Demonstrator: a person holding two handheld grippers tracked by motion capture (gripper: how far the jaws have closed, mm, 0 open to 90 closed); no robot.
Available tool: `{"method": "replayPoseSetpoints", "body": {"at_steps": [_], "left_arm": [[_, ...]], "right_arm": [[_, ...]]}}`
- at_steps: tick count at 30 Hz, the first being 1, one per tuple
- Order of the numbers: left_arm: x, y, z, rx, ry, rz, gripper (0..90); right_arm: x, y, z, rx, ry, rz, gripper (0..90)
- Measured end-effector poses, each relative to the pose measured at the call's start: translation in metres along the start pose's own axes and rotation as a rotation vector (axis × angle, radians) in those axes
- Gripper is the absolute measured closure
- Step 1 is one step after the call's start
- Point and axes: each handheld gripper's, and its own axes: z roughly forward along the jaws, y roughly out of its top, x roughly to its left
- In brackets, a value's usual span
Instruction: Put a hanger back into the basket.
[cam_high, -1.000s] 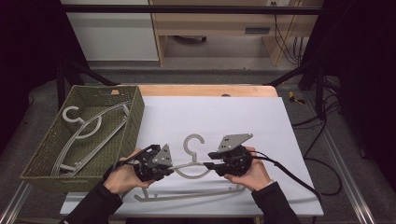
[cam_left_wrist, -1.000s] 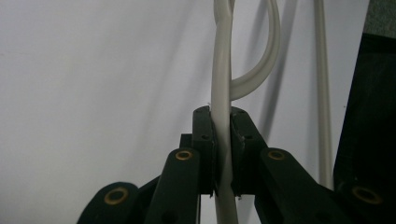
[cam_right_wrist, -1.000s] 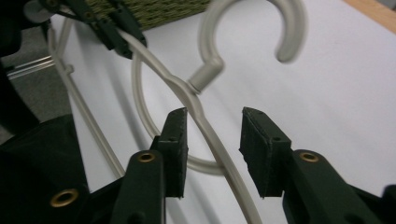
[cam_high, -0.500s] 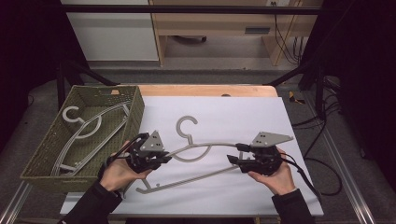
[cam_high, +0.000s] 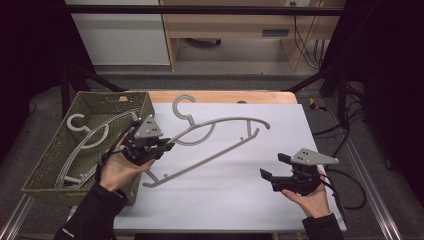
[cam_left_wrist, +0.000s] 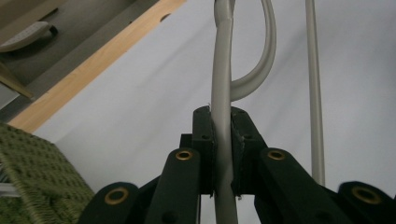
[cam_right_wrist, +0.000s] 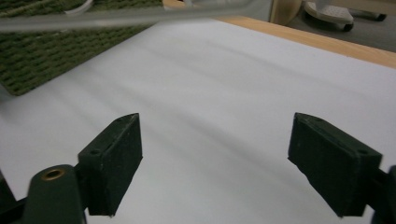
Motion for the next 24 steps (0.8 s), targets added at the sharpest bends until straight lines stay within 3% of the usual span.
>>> {"method": "replayPoseSetpoints", "body": {"at_steps": [5,11,24], "left_arm": [[0.013,0.006,-0.022,-0.01,0.037,0.008,82.4],[0.03,0.004,-0.046,-0.053,0.075,-0.029,82.4],[0.08,-0.03,-0.085,-0.054,0.173,-0.114,82.4]], "right_arm": [[-0.005,-0.008,0.003,0.001,-0.03,0.031,11.9],[-0.008,-0.012,0.003,-0.026,-0.056,0.049,7.4],[-0.007,-0.016,0.008,0.005,-0.058,0.04,6.5]]}}
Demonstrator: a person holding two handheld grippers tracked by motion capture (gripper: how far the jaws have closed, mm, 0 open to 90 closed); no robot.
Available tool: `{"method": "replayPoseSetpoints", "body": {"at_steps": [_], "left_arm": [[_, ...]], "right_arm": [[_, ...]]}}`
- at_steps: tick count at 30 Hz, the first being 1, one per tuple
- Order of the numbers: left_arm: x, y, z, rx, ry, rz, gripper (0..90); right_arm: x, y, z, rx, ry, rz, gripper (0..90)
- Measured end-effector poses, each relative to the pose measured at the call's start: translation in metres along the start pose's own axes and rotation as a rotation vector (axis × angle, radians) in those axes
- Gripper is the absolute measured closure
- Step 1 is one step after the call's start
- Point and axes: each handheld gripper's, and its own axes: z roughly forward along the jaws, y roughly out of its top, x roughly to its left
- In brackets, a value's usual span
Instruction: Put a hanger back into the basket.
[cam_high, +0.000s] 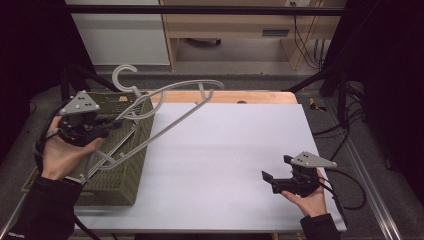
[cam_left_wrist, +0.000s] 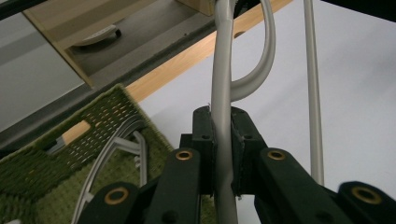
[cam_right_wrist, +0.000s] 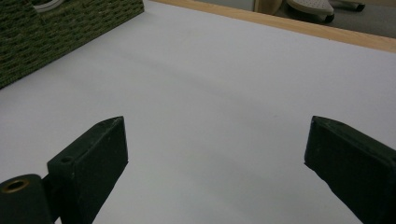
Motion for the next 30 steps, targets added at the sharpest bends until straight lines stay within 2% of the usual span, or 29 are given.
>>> {"method": "replayPoseSetpoints", "body": {"at_steps": [2,4,8,14,25,30], "left_arm": [[0.012,-0.006,-0.004,0.007,0.013,-0.018,82.4],[0.02,-0.009,-0.006,0.027,0.026,-0.011,82.4],[0.036,-0.018,-0.008,0.015,0.06,-0.041,82.4],[0.059,-0.037,-0.01,0.026,0.09,-0.09,82.4],[0.094,-0.075,-0.005,0.058,0.147,-0.185,82.4],[0.105,-0.089,-0.005,0.088,0.173,-0.195,82.4]], "right_arm": [[0.0,0.0,0.0,0.0,0.0,0.001,6.5],[0.0,0.0,0.0,0.0,0.0,0.003,6.5],[0.0,0.0,0.001,0.004,0.0,-0.002,6.5],[0.0,0.0,0.002,0.007,-0.002,-0.002,6.2],[0.0,0.0,0.003,0.01,-0.006,-0.009,5.6],[0.0,-0.001,0.004,0.016,-0.004,-0.007,5.6]]}}
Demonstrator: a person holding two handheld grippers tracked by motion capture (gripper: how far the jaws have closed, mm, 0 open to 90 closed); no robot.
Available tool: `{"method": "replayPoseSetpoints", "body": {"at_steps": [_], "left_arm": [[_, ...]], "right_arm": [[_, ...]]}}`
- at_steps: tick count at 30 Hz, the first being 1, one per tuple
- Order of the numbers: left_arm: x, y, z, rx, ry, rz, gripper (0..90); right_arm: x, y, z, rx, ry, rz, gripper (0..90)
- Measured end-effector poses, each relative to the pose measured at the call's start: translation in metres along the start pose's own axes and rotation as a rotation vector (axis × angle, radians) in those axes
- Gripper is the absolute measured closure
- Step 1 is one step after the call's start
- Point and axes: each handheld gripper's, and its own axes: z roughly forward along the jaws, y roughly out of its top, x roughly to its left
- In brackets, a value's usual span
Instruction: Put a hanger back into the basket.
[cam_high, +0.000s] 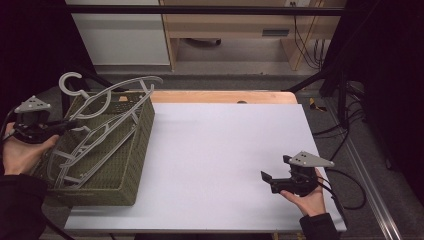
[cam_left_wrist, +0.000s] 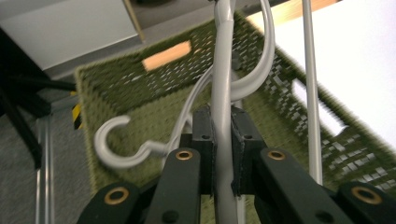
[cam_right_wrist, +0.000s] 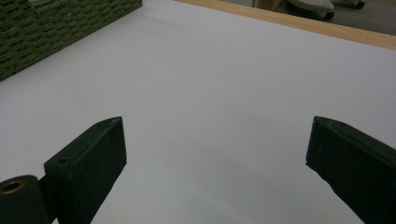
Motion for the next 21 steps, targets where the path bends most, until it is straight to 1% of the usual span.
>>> {"method": "replayPoseSetpoints", "body": {"at_steps": [5,6,7,8,12,13,14,15,18,20,21], "left_arm": [[0.013,-0.014,0.003,0.021,0.016,-0.017,82.4],[0.015,-0.015,0.003,0.026,0.019,-0.014,82.4],[0.016,-0.018,0.004,0.03,0.022,-0.023,82.3],[0.018,-0.02,0.005,0.046,0.029,-0.016,82.4],[0.024,-0.028,0.007,0.069,0.046,-0.024,82.4],[0.025,-0.03,0.008,0.072,0.05,-0.031,82.4],[0.026,-0.032,0.008,0.084,0.053,-0.021,82.4],[0.027,-0.034,0.009,0.091,0.055,-0.022,82.4],[0.03,-0.039,0.01,0.089,0.057,-0.031,82.4],[0.029,-0.041,0.011,0.079,0.057,-0.033,82.3],[0.029,-0.041,0.011,0.091,0.062,-0.02,82.4]], "right_arm": [[0.0,0.0,0.0,-0.001,-0.003,0.002,5.6],[0.0,0.0,0.0,0.0,-0.004,0.0,5.6],[0.0,0.0,0.0,0.0,-0.006,-0.002,5.6],[0.0,0.0,0.0,0.002,-0.006,-0.002,5.6],[0.0,0.0,0.002,0.006,-0.006,-0.003,5.6],[0.0,0.0,0.002,0.006,-0.005,-0.005,5.6],[0.0,0.0,0.002,0.006,-0.004,-0.006,5.6],[0.0,0.0,0.002,0.006,-0.006,-0.006,5.6],[0.0,0.0,0.001,0.007,-0.006,-0.003,5.6],[0.0,0.0,0.002,0.007,-0.006,-0.006,5.6],[0.0,0.0,0.002,0.009,-0.005,-0.001,5.6]]}}
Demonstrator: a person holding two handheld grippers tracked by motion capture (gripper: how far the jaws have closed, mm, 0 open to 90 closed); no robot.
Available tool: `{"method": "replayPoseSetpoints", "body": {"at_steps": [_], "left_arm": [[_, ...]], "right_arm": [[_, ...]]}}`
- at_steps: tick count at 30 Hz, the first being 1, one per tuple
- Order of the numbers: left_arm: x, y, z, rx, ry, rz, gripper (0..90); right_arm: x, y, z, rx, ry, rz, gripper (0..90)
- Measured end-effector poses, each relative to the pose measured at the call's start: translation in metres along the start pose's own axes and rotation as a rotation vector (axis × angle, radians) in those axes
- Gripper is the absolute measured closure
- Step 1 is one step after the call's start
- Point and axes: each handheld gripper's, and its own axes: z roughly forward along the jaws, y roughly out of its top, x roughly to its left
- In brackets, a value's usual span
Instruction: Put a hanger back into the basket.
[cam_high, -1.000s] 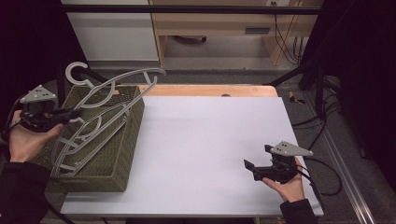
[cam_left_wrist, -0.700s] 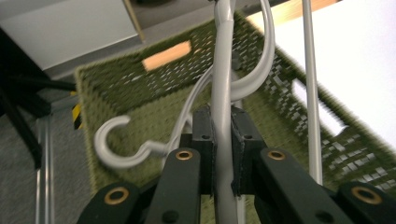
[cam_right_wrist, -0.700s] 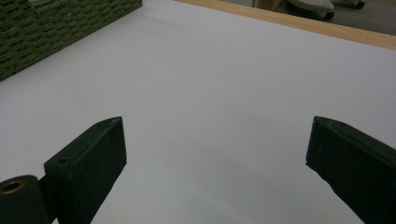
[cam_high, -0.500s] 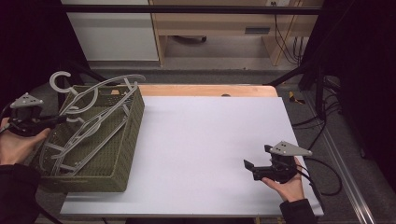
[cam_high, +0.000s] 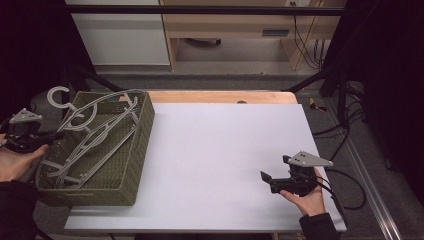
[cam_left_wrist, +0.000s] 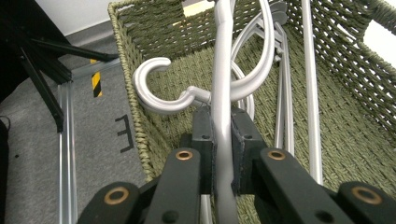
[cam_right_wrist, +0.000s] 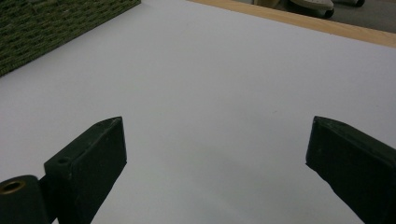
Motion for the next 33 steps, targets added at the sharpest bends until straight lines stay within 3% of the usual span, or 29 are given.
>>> {"method": "replayPoseSetpoints", "body": {"at_steps": [6,15,20,24,26,29,33], "left_arm": [[0.002,-0.006,0.006,0.032,0.025,0.027,82.4],[-0.006,-0.014,0.025,0.059,-0.015,0.001,82.3],[-0.007,-0.022,0.037,0.082,-0.043,-0.051,82.2],[-0.009,-0.028,0.043,0.103,-0.036,-0.052,82.2],[-0.011,-0.03,0.046,0.13,-0.025,-0.032,82.1],[-0.012,-0.033,0.052,0.163,-0.04,-0.046,81.8],[-0.014,-0.03,0.051,0.174,-0.031,-0.039,78.9]], "right_arm": [[0.0,0.0,0.001,0.007,-0.001,-0.006,5.6],[0.0,-0.001,0.002,0.012,0.001,-0.006,5.5],[0.0,-0.001,0.004,0.016,0.0,-0.012,5.4],[0.001,-0.001,0.004,0.017,0.003,-0.009,5.3],[0.001,-0.001,0.003,0.013,0.001,-0.008,5.3],[0.0,-0.001,0.003,0.014,0.001,-0.009,5.3],[0.001,-0.001,0.003,0.013,0.002,-0.007,5.2]]}}
